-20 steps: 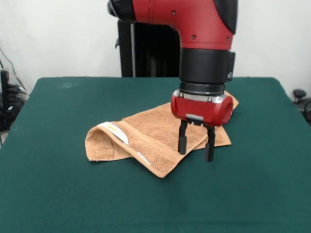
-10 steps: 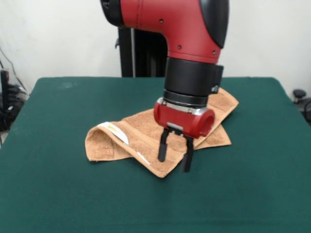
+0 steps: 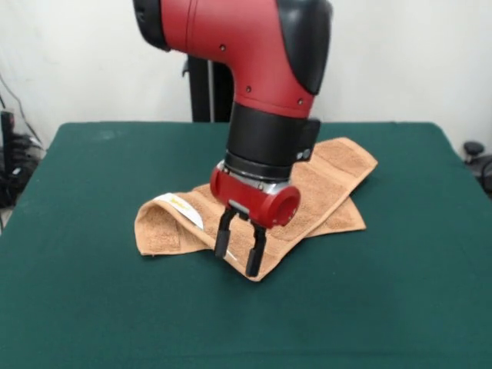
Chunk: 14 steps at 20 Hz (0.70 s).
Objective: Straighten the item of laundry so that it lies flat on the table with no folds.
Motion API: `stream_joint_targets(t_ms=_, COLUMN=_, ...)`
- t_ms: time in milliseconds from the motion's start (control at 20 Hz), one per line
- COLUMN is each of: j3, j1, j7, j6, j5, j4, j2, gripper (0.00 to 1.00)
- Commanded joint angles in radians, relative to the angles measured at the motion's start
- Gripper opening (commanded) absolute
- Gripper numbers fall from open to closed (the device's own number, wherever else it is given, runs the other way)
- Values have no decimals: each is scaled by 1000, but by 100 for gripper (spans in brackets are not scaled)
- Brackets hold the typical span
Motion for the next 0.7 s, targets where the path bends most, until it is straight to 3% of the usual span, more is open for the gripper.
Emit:
stream_joint_targets(t_ms=50, j3=52, j1=-5, j7=110, j6=110, j5=62, j4=-12, j2=98, gripper=100)
stream_joint_targets(t_ms=700, j3=174, j1=-80, j7=16, j6=183, j5=56, j4=1, j2=108, gripper=100)
